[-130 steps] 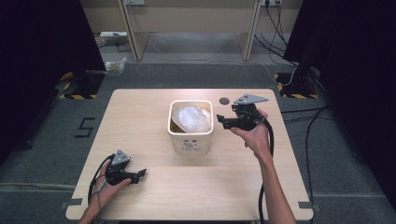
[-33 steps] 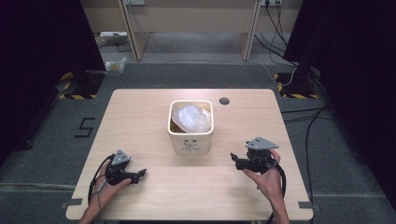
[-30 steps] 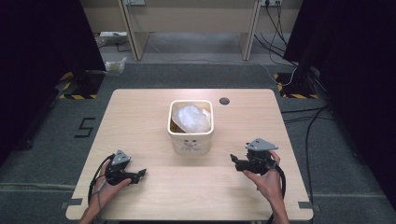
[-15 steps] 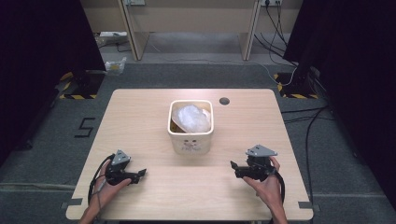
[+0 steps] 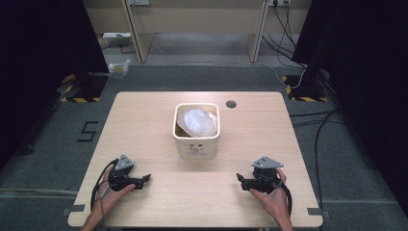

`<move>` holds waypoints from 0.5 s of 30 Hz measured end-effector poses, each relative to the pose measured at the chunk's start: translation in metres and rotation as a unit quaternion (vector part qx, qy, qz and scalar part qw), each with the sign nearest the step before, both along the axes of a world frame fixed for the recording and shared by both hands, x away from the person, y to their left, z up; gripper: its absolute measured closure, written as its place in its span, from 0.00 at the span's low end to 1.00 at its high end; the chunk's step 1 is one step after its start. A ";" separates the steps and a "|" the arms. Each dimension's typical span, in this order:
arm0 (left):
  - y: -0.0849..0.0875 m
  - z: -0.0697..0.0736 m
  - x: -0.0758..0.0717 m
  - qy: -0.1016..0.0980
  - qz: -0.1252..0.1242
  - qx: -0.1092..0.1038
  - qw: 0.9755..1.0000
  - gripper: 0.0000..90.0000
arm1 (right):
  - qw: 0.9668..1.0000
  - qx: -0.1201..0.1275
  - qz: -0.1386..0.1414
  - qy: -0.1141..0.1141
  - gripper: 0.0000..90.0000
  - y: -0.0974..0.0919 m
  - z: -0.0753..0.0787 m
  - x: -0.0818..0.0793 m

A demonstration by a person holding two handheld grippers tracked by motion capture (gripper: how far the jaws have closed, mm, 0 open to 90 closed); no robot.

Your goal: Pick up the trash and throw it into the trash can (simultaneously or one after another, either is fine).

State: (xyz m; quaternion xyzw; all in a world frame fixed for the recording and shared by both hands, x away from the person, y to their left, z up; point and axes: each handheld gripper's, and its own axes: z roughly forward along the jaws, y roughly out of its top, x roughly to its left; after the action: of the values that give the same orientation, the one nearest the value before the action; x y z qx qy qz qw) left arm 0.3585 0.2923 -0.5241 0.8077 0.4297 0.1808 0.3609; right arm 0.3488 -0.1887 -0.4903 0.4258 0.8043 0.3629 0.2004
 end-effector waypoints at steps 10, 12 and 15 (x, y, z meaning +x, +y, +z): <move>0.000 0.000 0.000 0.000 0.000 0.000 1.000 0.13 | 1.000 -0.007 -0.004 0.016 0.18 -0.002 -0.016 -0.007; 0.000 0.000 0.000 0.000 0.000 0.000 1.000 0.13 | 1.000 -0.009 -0.003 0.023 0.18 -0.002 -0.022 -0.008; 0.000 0.000 0.000 0.000 0.000 0.000 1.000 0.13 | 1.000 -0.011 -0.004 0.020 0.18 -0.003 -0.026 -0.011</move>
State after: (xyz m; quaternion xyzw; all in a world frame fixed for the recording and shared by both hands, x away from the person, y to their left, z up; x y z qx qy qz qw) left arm 0.3585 0.2923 -0.5241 0.8077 0.4297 0.1809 0.3609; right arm 0.3383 -0.1919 -0.5168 0.4341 0.8102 0.3447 0.1908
